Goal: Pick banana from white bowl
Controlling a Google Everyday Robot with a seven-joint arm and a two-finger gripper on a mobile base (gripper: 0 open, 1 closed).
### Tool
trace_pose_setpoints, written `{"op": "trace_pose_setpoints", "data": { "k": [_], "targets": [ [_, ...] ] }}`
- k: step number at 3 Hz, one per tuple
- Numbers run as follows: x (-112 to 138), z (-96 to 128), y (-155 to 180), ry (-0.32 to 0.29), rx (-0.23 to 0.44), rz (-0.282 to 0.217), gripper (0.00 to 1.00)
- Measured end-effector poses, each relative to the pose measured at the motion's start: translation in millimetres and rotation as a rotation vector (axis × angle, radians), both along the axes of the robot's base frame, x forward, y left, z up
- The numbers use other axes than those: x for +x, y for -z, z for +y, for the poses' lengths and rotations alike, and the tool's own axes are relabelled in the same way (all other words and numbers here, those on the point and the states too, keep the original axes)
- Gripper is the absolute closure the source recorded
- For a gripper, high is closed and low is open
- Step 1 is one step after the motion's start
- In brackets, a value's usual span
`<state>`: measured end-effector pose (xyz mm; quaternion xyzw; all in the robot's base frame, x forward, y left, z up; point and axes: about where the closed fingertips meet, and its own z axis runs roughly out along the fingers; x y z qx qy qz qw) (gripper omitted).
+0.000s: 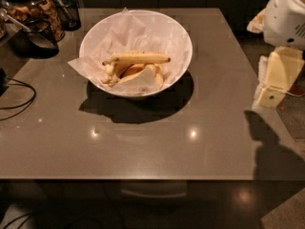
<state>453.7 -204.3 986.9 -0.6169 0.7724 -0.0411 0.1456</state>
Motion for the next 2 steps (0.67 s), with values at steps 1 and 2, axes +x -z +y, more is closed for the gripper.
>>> {"op": "trace_pose_setpoints", "data": {
  "k": [1,2],
  "targets": [
    [24,12,-7,-0.020,-0.043,0.016,0.00],
    [55,28,-3,-0.035,-0.068,0.004,0.00]
  ]
}}
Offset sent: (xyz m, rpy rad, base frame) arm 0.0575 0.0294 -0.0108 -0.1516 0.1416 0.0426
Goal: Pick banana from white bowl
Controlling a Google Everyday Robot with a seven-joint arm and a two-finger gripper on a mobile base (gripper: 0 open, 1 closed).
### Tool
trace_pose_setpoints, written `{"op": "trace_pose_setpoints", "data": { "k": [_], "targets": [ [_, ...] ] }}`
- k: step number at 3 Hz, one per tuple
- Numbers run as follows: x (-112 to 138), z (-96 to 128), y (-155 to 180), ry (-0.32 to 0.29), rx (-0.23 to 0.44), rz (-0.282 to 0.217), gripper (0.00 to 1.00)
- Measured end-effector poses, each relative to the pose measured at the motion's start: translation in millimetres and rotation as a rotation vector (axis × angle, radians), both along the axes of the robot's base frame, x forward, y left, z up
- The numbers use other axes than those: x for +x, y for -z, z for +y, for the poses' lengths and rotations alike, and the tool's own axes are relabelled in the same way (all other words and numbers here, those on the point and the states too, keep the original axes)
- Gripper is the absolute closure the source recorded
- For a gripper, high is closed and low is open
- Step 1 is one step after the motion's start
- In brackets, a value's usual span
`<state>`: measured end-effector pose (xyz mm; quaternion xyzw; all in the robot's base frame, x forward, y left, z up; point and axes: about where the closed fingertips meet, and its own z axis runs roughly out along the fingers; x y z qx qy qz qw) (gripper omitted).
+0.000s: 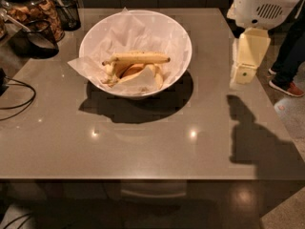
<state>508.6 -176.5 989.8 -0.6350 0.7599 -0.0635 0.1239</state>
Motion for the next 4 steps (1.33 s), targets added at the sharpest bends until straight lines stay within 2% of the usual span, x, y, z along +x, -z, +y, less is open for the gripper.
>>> {"op": "trace_pose_setpoints", "data": {
  "k": [1,2,3,4],
  "targets": [
    [8,7,-1,-0.006,0.012,-0.020,0.00],
    [26,35,-12,-0.048,0.046,-0.038,0.00],
    [52,69,-19,-0.089,0.038,-0.033,0.00],
    [58,77,-23,-0.101,0.054,-0.062,0.00]
  ]
}}
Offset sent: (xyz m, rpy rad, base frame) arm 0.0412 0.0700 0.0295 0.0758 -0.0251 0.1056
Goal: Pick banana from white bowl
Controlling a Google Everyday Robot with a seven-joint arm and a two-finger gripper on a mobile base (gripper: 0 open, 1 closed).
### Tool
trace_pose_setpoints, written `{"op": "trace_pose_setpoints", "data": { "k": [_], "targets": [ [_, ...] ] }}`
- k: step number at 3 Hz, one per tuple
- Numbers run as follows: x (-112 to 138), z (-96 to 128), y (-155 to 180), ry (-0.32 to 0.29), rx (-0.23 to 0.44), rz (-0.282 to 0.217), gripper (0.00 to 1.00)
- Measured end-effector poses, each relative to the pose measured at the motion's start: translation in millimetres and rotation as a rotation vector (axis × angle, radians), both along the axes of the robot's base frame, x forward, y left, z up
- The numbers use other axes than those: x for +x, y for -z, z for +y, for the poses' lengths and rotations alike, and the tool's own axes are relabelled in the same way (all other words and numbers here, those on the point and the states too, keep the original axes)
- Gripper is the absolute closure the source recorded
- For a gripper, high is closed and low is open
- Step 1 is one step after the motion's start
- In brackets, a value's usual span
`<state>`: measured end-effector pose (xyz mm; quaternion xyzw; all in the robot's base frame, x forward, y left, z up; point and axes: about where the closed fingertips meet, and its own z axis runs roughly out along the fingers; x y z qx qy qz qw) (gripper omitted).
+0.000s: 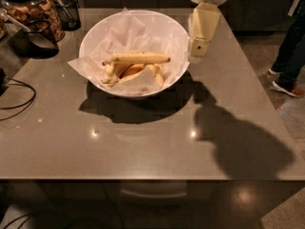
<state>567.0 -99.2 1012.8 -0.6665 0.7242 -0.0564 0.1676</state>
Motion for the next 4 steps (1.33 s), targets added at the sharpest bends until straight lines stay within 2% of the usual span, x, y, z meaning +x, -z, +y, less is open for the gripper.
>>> {"op": "trace_pose_setpoints", "data": {
  "k": [1,3,4],
  "targets": [
    [6,4,-1,-0.005,0.053,-0.024,0.00],
    [38,46,-6,-0.045,0.104,-0.018,0.02],
    [51,60,-5,-0.058,0.116,-0.009,0.11]
  ]
}}
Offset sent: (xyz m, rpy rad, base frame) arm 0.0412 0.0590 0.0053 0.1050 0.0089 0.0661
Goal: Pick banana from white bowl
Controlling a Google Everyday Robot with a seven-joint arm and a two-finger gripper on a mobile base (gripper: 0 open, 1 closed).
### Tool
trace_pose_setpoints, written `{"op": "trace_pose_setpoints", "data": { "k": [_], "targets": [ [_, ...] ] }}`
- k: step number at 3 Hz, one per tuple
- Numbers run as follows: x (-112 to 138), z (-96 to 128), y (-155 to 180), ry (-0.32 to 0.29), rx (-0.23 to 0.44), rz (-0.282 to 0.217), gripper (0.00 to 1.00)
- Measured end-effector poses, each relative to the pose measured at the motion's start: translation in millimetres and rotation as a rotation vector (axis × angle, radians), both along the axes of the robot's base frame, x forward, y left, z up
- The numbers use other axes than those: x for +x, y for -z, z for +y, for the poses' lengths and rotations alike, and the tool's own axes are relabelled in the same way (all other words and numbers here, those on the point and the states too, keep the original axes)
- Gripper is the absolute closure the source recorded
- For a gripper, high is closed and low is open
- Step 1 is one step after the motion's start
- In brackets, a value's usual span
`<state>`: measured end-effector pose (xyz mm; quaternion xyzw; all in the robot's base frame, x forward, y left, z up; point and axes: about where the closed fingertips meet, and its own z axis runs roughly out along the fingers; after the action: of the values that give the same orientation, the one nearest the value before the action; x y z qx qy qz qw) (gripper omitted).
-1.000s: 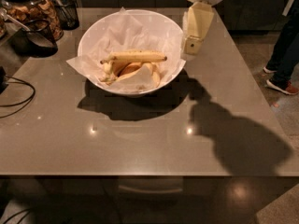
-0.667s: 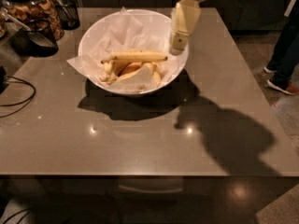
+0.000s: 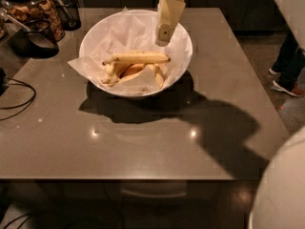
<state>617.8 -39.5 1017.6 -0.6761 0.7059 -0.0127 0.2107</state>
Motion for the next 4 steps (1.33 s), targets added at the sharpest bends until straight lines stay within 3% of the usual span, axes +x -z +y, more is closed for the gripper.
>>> {"op": "trace_pose_setpoints", "data": {
  "k": [1,2,4],
  "targets": [
    [10,10,13,-0.014,0.011,0.039,0.19],
    [18,17,22,-0.022,0.022,0.065,0.20],
    [28,31,47,-0.042,0.042,0.130,0.46]
  ]
}}
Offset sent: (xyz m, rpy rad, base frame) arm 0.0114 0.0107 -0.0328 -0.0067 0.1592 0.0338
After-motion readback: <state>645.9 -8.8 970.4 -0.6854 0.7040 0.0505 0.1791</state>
